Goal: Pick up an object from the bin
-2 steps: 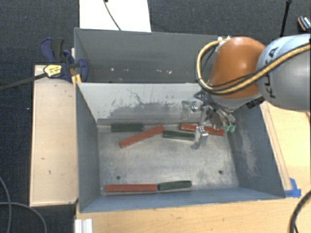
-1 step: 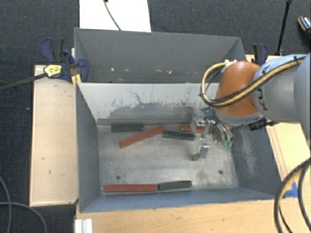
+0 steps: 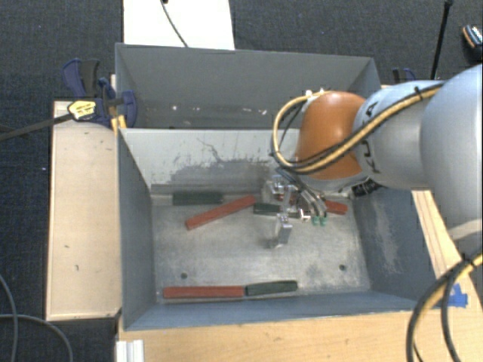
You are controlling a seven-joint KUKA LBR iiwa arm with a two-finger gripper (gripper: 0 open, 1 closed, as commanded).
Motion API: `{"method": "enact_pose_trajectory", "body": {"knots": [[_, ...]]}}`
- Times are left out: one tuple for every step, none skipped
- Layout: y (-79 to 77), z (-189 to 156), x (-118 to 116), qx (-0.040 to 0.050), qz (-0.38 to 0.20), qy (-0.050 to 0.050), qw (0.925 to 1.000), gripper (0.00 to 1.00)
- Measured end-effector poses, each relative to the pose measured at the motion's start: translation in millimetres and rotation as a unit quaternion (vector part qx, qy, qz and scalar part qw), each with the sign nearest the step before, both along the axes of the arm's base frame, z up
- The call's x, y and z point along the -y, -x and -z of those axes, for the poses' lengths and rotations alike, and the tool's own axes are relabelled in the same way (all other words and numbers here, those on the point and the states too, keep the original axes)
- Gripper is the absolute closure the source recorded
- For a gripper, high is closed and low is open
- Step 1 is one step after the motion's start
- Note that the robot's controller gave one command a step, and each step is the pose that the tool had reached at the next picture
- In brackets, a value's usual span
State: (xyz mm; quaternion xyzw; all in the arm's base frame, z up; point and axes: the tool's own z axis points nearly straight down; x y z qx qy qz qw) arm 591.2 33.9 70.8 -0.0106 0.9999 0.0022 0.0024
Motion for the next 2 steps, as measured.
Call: {"method": "enact_pose_trajectory", "body": {"knots": [[-0.1, -0.1, 4.9, -0.0001, 0.002, 0.002, 1.0000, 1.00], [1.8, -111.5, -6.0, 0.0026, 0.005, 0.001, 1.0000, 1.00]]}}
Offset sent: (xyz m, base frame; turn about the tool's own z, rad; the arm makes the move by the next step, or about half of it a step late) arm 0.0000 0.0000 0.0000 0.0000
